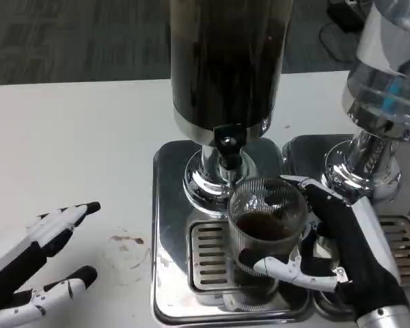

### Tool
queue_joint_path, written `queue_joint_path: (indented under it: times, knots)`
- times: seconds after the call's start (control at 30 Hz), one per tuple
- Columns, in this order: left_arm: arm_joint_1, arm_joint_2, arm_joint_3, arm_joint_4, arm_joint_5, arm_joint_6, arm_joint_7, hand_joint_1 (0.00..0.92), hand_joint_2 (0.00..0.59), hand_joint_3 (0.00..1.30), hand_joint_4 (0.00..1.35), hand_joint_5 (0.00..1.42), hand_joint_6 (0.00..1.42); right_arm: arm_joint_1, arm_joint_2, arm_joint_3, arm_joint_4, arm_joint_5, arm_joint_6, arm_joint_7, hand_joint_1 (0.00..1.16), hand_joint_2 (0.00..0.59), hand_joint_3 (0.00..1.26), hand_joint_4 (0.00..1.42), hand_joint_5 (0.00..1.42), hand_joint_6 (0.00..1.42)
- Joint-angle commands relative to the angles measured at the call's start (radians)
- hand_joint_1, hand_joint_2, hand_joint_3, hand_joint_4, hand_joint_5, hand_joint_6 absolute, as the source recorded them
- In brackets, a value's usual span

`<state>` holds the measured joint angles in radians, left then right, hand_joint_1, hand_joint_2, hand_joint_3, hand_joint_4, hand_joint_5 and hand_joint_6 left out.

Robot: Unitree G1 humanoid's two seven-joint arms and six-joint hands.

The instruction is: Grasp the cup under the faucet to collect the drink, then remove the cup.

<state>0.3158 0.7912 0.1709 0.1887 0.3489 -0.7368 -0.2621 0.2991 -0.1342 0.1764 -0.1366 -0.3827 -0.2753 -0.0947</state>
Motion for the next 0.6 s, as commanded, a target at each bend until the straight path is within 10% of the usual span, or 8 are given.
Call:
queue_joint_path:
  times: [0.03,0.6]
  knots:
    - [-0.005,0.044,-0.011,0.003,-0.036,-0.036,-0.042,0.000,0.272,0.00,0.00,0.00,0.00,0.022,0.003,-0.015,-0.065,0.025,0.008,0.010,0.97,0.132,0.45,0.58,0.87,1.15]
    - [0.132,0.050,0.055,-0.156,-0.068,-0.054,-0.060,0.000,0.305,0.00,0.00,0.00,0.00,0.146,-0.010,-0.025,-0.241,0.052,0.035,0.074,0.97,0.132,0.46,0.59,0.87,1.15]
